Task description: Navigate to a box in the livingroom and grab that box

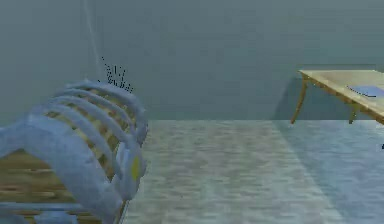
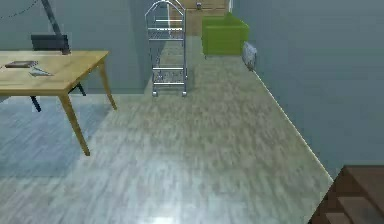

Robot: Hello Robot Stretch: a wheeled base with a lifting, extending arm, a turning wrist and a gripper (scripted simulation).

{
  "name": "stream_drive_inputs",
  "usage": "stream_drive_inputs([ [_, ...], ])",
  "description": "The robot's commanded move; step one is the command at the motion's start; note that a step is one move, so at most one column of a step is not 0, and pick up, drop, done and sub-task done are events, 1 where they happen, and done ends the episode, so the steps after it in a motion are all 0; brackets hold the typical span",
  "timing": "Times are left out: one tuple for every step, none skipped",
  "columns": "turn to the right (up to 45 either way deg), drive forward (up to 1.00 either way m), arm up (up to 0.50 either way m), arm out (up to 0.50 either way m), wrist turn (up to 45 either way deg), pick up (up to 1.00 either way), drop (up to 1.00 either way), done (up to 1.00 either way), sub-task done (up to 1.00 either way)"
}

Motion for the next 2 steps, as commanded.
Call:
stream_drive_inputs([
  [45.0, 0.00, 0.00, 0.00, 0.0, 0.00, 0.00, 0.00, 0.00],
  [30.0, 0.00, 0.00, 0.00, 0.0, 0.00, 0.00, 0.00, 0.00],
])
